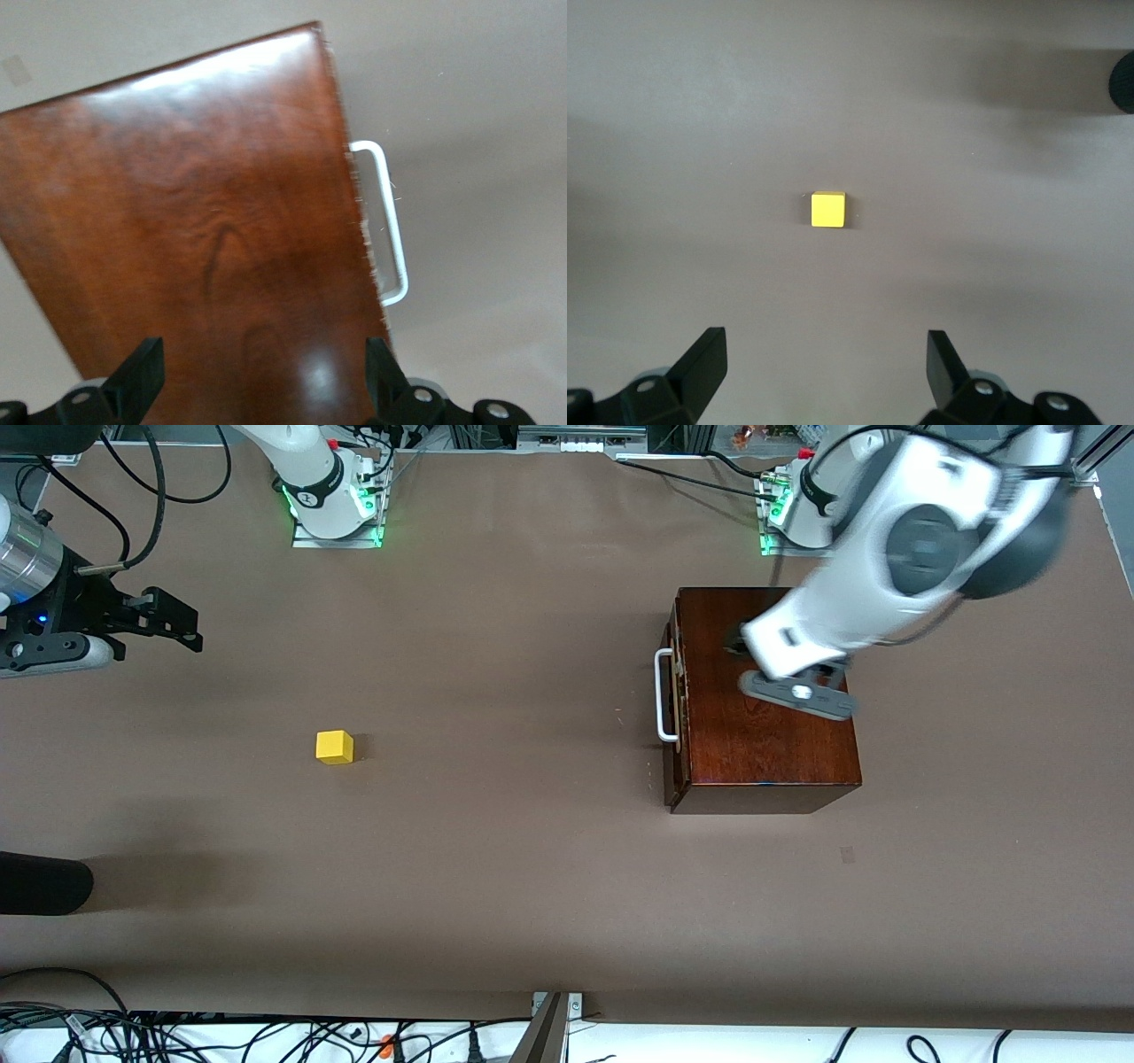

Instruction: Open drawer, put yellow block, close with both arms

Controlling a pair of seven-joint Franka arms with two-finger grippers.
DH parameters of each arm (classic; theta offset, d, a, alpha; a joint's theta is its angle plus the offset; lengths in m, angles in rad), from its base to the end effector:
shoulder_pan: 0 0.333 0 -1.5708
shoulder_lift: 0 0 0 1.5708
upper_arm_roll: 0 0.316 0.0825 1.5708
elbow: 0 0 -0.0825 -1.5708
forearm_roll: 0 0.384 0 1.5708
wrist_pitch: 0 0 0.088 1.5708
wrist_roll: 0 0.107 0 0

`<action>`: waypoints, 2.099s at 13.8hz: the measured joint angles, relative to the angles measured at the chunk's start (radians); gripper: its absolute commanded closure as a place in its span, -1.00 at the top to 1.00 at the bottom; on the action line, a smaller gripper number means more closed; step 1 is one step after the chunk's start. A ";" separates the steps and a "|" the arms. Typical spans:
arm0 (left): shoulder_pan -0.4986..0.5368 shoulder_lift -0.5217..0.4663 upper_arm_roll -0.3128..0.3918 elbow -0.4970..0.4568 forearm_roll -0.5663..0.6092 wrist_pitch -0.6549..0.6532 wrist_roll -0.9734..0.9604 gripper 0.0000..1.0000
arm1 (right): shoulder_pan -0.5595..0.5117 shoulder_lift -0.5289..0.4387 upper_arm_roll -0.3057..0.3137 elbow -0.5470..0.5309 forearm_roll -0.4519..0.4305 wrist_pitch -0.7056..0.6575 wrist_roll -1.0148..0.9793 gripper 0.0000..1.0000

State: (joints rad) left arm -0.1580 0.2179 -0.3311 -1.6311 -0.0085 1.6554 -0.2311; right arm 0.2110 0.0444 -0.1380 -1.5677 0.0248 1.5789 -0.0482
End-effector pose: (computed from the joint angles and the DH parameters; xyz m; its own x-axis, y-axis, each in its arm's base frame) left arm 0.5405 -0.2717 0.4823 0.9483 -0.2514 -0.1939 -0.2494 -0.9678 0.0350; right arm 0.5660 0.0458 0.6020 0.9922 0.1206 -0.0318 0.1200 -0.9926 -0.0202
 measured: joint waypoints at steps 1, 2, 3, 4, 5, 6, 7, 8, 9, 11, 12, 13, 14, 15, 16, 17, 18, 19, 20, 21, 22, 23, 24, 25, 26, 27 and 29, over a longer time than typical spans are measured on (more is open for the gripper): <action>-0.056 0.016 -0.002 0.002 0.041 0.015 -0.072 1.00 | 0.000 0.000 0.000 0.000 0.000 0.000 0.000 1.00; -0.113 0.035 -0.003 0.003 0.083 0.031 -0.158 1.00 | 0.000 0.000 0.000 0.000 0.000 0.000 0.000 1.00; -0.159 0.056 -0.003 0.003 0.118 0.046 -0.234 1.00 | 0.000 0.000 0.000 0.000 0.000 0.000 0.000 1.00; -0.194 0.078 -0.004 0.004 0.149 0.066 -0.299 1.00 | 0.000 0.000 0.000 0.000 0.000 0.000 0.000 1.00; -0.217 0.099 -0.004 0.004 0.172 0.089 -0.347 1.00 | 0.000 0.000 0.000 0.000 0.000 0.000 0.000 1.00; -0.232 0.119 -0.004 0.004 0.193 0.108 -0.386 1.00 | 0.000 0.000 0.000 0.000 0.000 0.000 0.000 1.00; -0.242 0.137 -0.003 0.005 0.215 0.119 -0.418 1.00 | 0.000 0.000 0.000 0.000 0.000 0.000 0.000 1.00; -0.249 0.149 -0.003 0.006 0.235 0.124 -0.441 1.00 | 0.000 0.000 0.000 0.000 0.000 0.000 0.000 1.00; -0.255 0.158 -0.003 0.007 0.249 0.127 -0.457 1.00 | 0.000 0.000 0.000 0.000 0.000 0.000 0.000 1.00; -0.263 0.169 -0.003 0.008 0.258 0.127 -0.466 1.00 | 0.000 0.000 0.000 0.000 0.000 0.000 0.000 1.00; -0.267 0.176 -0.003 0.008 0.262 0.127 -0.468 1.00 | 0.000 0.000 0.000 0.000 0.000 0.000 0.000 1.00; -0.272 0.182 -0.003 0.008 0.267 0.127 -0.472 1.00 | 0.000 0.000 0.000 0.000 0.000 0.000 0.000 1.00; -0.277 0.190 -0.003 0.008 0.270 0.127 -0.480 1.00 | 0.000 0.000 0.000 0.000 0.000 0.000 0.000 1.00; -0.282 0.201 -0.003 0.008 0.271 0.127 -0.489 1.00 | 0.000 0.000 0.000 0.000 0.000 0.000 0.000 1.00; -0.288 0.212 -0.002 0.008 0.271 0.127 -0.494 1.00 | 0.000 0.000 0.000 0.000 0.000 0.000 0.000 1.00; -0.292 0.220 -0.002 0.008 0.271 0.127 -0.499 1.00 | 0.000 0.000 0.000 0.000 0.000 0.000 0.000 1.00; -0.295 0.225 -0.002 0.008 0.272 0.127 -0.503 1.00 | 0.000 0.000 0.000 0.000 0.000 0.000 0.000 1.00; -0.296 0.230 -0.002 0.008 0.275 0.127 -0.505 1.00 | 0.000 0.000 0.000 0.000 0.000 0.000 0.000 1.00; -0.296 0.234 -0.002 0.008 0.290 0.127 -0.506 1.00 | 0.000 0.000 0.000 0.000 0.000 0.000 0.000 1.00; -0.297 0.239 -0.002 0.008 0.309 0.128 -0.508 1.00 | 0.000 0.000 0.000 0.000 0.000 0.000 0.000 1.00; -0.299 0.244 -0.002 0.010 0.319 0.129 -0.513 1.00 | 0.000 0.000 0.000 0.000 0.000 0.000 0.000 1.00; -0.302 0.246 -0.002 0.011 0.325 0.128 -0.521 1.00 | 0.000 0.000 0.000 0.000 0.000 0.000 0.000 1.00; -0.304 0.248 -0.002 0.011 0.331 0.129 -0.528 1.00 | 0.000 0.000 0.000 0.000 0.000 0.000 0.000 1.00; -0.305 0.250 -0.002 0.012 0.333 0.130 -0.532 1.00 | 0.000 0.000 0.000 0.000 0.000 0.000 0.000 1.00; -0.306 0.254 -0.002 0.012 0.334 0.137 -0.538 1.00 | 0.000 0.000 0.000 0.000 0.000 0.000 0.000 1.00; -0.307 0.261 -0.002 0.012 0.334 0.150 -0.544 1.00 | 0.000 0.000 0.000 0.000 0.000 0.000 0.000 1.00; -0.309 0.282 -0.002 0.012 0.334 0.162 -0.550 1.00 | 0.000 0.000 0.000 0.000 0.000 0.000 0.000 1.00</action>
State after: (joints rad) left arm -0.4670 0.5000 -0.3328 -1.6195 0.3258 1.8170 -0.7810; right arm 0.2110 0.0444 -0.1381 -1.5677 0.0248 1.5788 -0.0482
